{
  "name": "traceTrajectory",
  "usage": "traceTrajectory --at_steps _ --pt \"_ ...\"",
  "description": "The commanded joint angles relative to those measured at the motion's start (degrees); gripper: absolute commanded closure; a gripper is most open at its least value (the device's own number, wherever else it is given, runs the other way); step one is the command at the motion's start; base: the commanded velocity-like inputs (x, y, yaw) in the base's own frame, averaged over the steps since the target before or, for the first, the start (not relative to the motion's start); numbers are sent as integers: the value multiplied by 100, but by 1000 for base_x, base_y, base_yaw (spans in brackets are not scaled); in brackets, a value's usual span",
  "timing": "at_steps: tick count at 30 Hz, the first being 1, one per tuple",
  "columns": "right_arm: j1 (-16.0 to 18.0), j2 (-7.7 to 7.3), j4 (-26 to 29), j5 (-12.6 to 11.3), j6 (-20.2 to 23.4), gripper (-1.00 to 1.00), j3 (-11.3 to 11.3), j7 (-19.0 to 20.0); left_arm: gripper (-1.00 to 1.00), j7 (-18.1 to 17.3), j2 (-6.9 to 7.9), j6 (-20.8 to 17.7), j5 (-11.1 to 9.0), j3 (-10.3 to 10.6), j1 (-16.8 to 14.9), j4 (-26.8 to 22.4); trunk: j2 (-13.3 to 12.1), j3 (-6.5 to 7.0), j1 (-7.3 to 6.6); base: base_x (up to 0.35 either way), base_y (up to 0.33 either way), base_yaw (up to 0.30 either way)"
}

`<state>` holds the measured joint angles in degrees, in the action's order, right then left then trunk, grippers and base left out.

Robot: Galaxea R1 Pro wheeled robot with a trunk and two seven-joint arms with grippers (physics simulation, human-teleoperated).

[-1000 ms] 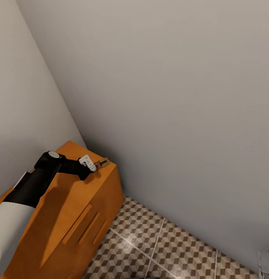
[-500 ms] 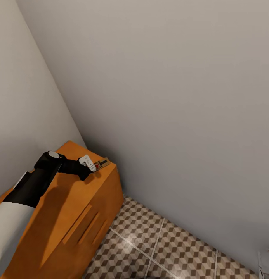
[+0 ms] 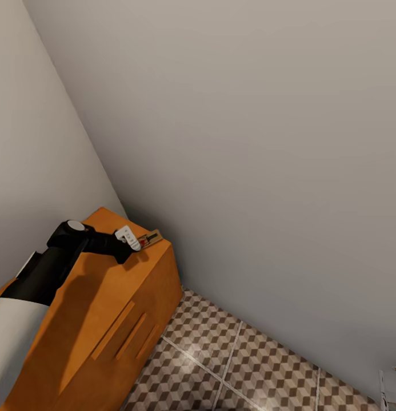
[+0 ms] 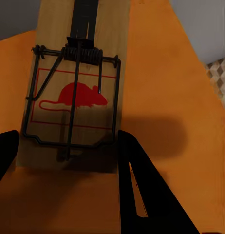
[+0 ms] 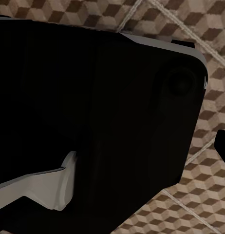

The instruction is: Take the four mousetraps from the cabinet in the bathroom and place them on the bathroom floor. Make sure all four end up on the same floor surface, and ensure that at least two of them are either under or directly next to the same bathroom sink.

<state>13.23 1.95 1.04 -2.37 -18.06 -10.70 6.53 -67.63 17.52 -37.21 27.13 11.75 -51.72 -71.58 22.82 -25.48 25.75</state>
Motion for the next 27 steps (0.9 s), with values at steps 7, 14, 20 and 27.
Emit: traceTrajectory --at_steps 7,14,20,27 --pt "4 5 -8 -26 -22 -100 -23 14 100 -106 70 -32 32 4 -5 -191 9 -8 3 0 0 0" --pt "4 5 -8 -26 -22 -100 -22 15 100 -110 93 -32 29 18 -5 -185 9 -8 3 -10 0 0" --pt "4 -1 -8 -26 -22 -100 -20 15 100 -110 101 -32 29 20 -5 -188 9 -8 3 -225 -89 0" --pt "4 4 -8 -26 -22 -100 -24 15 100 -110 105 -32 29 22 -5 -188 9 -8 3 -290 -143 0"
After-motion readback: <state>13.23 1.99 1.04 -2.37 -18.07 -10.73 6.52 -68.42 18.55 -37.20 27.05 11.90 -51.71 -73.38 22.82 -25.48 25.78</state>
